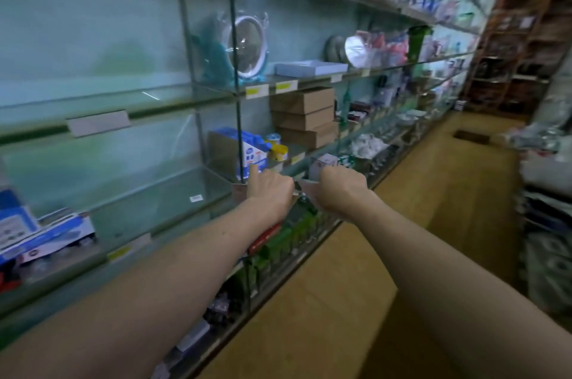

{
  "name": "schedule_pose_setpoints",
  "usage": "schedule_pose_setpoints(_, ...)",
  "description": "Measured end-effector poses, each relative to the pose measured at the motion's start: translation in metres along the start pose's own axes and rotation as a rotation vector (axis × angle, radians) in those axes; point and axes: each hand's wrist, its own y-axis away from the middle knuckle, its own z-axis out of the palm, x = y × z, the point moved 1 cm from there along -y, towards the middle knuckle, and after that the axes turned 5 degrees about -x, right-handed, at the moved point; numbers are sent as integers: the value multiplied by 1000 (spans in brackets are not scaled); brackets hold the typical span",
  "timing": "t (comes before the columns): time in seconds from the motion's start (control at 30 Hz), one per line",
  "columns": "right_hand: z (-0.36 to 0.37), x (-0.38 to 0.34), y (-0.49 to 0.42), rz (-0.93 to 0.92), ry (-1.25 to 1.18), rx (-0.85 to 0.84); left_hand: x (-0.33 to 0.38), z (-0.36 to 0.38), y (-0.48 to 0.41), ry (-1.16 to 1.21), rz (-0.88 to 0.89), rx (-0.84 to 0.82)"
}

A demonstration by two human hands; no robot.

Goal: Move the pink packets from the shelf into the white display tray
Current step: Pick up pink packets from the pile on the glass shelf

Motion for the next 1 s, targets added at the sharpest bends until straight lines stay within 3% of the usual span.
schedule_pose_setpoints(0.63, -4, 153, -127, 304, 4, -8, 117, -5, -207, 84, 287, 21)
schedule_pose_setpoints(1.0, -3, 233, -187, 351, -11, 47, 174, -13, -298, 111, 338, 83)
